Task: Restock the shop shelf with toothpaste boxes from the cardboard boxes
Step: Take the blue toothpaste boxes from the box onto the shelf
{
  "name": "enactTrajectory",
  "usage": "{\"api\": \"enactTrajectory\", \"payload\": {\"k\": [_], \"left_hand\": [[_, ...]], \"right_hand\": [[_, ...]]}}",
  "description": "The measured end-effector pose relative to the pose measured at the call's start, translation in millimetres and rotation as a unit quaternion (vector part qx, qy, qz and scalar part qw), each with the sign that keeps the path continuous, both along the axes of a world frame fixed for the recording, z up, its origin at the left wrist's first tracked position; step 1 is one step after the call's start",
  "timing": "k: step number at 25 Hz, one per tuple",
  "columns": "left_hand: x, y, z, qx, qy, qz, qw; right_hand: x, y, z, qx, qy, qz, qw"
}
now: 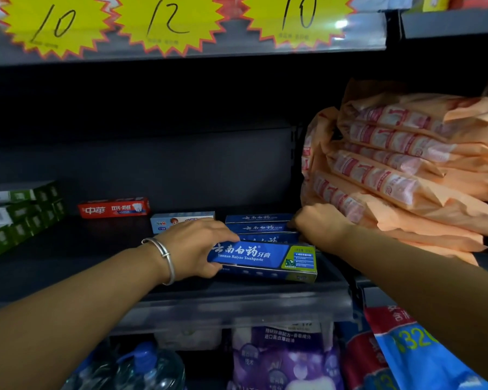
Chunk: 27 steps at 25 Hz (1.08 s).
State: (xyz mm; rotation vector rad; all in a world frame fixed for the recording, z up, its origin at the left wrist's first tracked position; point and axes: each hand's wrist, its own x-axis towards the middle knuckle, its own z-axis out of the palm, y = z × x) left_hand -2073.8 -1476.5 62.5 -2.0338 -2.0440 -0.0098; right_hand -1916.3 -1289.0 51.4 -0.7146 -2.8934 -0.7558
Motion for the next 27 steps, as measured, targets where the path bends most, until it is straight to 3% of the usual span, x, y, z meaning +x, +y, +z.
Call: {"api": "enactTrajectory", "payload": {"k": [9,22,24,27], "left_hand": [[-7,-1,-4,-0.002,0.002,0.001,1.000],[-6,0,-6,-0.008,-0.001,0.015,1.000],[-3,0,-5,-0.006,-0.001,0.017,1.000],[5,1,-6,0.008,0.021,0.020,1.000]], "right_hand": [[-9,11,3,-0.064,0.014,-0.017,0.998],[-8,12,6,-0.065,0.000,0.001,0.998],[-9,8,11,-0.103,0.041,0.021,0.994],[-14,-9,20,-0.240,0.134,0.082,0.958]]}}
